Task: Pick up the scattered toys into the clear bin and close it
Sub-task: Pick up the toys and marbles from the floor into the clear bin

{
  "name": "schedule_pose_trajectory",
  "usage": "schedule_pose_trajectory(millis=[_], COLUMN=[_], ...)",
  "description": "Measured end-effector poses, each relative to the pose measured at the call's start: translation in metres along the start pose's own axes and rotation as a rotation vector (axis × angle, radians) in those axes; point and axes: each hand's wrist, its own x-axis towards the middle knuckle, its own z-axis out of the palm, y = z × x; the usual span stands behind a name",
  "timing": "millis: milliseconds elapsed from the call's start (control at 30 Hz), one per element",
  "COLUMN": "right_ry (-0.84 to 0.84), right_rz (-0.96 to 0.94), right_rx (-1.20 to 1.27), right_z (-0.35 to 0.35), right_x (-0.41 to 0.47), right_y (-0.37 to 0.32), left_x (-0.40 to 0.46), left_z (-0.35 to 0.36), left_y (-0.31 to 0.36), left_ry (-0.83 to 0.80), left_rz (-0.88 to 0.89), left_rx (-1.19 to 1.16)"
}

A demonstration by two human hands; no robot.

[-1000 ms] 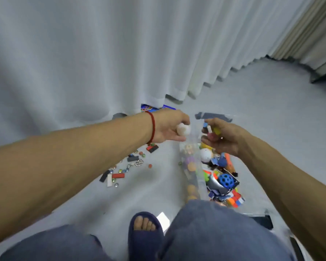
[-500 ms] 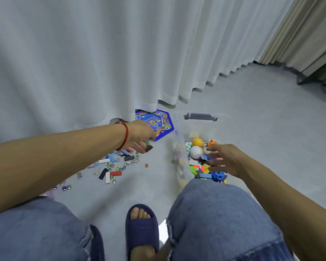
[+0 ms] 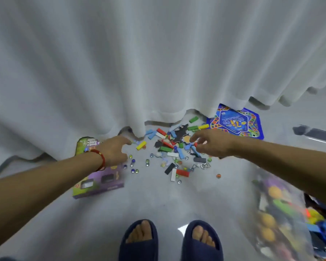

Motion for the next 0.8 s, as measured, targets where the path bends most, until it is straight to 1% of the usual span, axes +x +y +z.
schedule_pose_trajectory(millis=[33, 100, 167, 267, 333, 400, 433, 500, 567, 633, 700, 733, 800], right_ry=[-0.028, -0.068, -0.064, -0.049, -0.057, -0.006, 0.046, 0.168, 0.223, 0.155, 0.003, -0.047, -0.061], right_rz=[-0.048, -0.123, -0.139, -0.164, -0.21, -0.243, -0.251, -0.28, -0.336, -0.342, -0.311, -0.297, -0.294], right_rx=[-0.106, -0.213, -0.232, -0.28, -0.318, -0.324, -0.299, -0.221, -0.241, -0.338, -0.458, -0.509, -0.523], right_z=[-0.001, 0.0, 0.007, 0.016, 0.016, 0.012, 0.009, 0.004, 0.007, 0.021, 0.038, 0.045, 0.055], right_x=[0.021, 0.066, 0.114, 0.171, 0.199, 0.224, 0.235, 0.251, 0.261, 0.268, 0.272, 0.274, 0.277], right_y=[-0.008, -0.019, -0.024, -0.022, -0.015, -0.004, 0.002, 0.014, 0.028, 0.047, 0.065, 0.073, 0.086], left_x=[0.007, 0.025, 0.047, 0.082, 0.104, 0.125, 0.134, 0.151, 0.163, 0.17, 0.177, 0.182, 0.191], left_z=[0.004, 0.012, 0.023, 0.042, 0.057, 0.069, 0.073, 0.076, 0.079, 0.083, 0.09, 0.096, 0.103], left_y=[-0.012, -0.029, -0.039, -0.046, -0.05, -0.051, -0.05, -0.044, -0.041, -0.037, -0.035, -0.035, -0.031], left_ry=[0.002, 0.035, 0.079, 0.154, 0.206, 0.262, 0.298, 0.354, 0.385, 0.404, 0.402, 0.377, 0.305], left_rz=[0.019, 0.041, 0.036, 0.02, 0.087, 0.162, 0.168, 0.15, 0.124, 0.1, 0.135, 0.149, 0.138], left_rx=[0.031, 0.076, 0.076, -0.01, -0.063, -0.115, -0.135, -0.147, -0.19, -0.231, -0.164, -0.12, -0.088])
